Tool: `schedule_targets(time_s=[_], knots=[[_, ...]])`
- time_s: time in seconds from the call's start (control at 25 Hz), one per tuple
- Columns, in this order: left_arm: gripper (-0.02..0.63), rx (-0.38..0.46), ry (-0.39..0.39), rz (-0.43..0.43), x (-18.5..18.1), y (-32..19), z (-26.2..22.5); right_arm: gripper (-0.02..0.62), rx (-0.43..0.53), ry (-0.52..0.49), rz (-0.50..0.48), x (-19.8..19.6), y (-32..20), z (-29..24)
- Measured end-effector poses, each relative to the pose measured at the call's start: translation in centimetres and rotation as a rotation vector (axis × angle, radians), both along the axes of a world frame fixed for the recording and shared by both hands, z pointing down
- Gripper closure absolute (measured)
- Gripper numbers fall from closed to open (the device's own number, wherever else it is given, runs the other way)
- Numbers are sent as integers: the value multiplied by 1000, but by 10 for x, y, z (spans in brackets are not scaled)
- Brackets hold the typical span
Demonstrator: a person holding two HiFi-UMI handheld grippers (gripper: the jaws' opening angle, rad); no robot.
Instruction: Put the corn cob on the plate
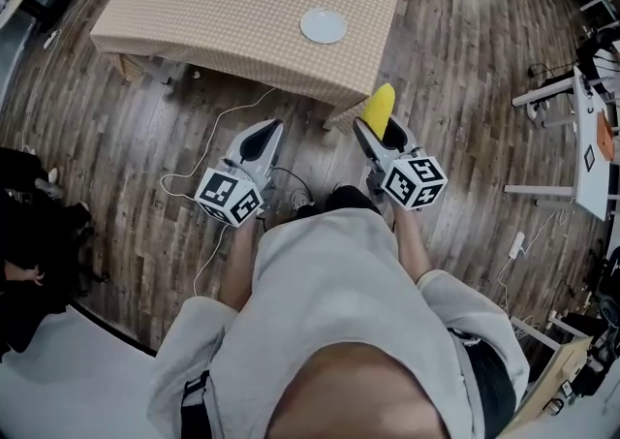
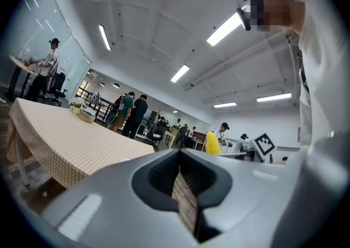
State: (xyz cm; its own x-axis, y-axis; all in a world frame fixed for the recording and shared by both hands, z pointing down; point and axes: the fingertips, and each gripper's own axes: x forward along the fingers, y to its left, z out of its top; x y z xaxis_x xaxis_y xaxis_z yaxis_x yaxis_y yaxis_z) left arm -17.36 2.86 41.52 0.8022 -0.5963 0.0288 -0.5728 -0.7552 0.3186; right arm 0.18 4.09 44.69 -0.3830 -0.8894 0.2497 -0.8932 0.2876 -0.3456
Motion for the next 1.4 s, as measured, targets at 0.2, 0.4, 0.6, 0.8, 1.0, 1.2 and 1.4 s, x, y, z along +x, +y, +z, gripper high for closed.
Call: schedule_targets(time_s=[0.2,0.4,0.6,0.8,1.0,1.2,1.4], knots=[[598,-7,0,18,8,-6,4,344,-7,-3,15,7,-2,4],[598,1,-8,18,20,-21,6,344,-5,-6,11,19,-19,9],[598,7,-20,3,37,-49,7,344,-5,-11,-7,35,-50,15],[598,16,-28,-14,69,-96,2,344,-3,8,-33,67,-96,17],[598,14,-34,-33,110,-145,-3,344,-11,1,-67,102,-147,18],[598,37,-55,-66,150,-193,-16,344,15,-28,-125,132,-204,6],[598,57,-71,-134,174,-230,-26,344,35,-57,-196,150,-256,-3]])
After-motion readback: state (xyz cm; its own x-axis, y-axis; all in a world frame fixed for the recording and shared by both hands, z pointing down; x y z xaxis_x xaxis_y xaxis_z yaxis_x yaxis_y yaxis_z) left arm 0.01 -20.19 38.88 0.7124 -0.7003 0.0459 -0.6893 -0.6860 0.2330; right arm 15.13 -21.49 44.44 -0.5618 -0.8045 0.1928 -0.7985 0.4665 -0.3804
